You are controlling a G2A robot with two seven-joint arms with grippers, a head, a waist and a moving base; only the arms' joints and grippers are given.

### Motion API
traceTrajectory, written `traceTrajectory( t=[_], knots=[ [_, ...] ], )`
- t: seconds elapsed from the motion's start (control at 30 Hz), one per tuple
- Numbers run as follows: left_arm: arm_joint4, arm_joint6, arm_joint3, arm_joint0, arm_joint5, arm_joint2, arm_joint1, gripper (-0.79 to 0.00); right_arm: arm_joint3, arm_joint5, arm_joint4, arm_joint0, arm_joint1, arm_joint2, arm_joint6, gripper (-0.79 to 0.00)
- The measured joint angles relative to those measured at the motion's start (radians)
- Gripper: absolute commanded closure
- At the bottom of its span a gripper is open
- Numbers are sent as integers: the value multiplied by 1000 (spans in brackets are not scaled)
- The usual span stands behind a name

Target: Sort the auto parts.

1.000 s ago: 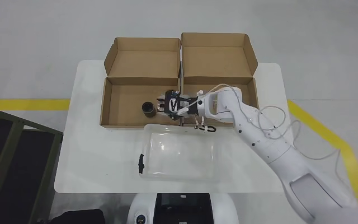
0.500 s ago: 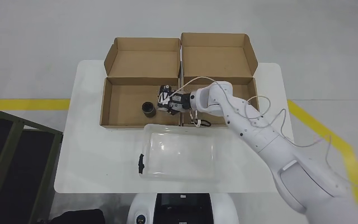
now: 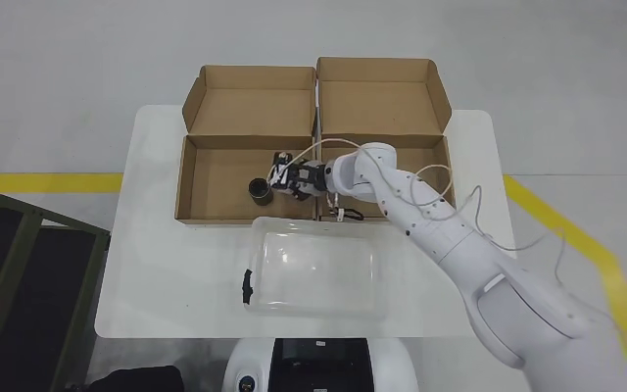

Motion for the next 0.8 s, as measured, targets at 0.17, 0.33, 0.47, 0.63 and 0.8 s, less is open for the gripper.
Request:
traceTrajectory(
  t=[0.17, 0.33, 0.47, 0.63, 0.8],
  knots=[
    [0, 0, 0, 0, 0, 0, 0, -785, 22, 1, -10, 3, -16, -5, 7, -271],
    [0, 0, 0, 0, 0, 0, 0, -785, 40, 1, -11, 8, -30, -4, 18, -326],
    [0, 0, 0, 0, 0, 0, 0, -785, 24, 5, -18, 13, -29, 17, -1, -372],
    [0, 0, 0, 0, 0, 0, 0, -785, -60, -27, -32, -1, -5, 62, -11, -391],
    [0, 0, 0, 0, 0, 0, 0, -785, -224, -47, -51, -59, 42, 141, 18, -474]
  ],
)
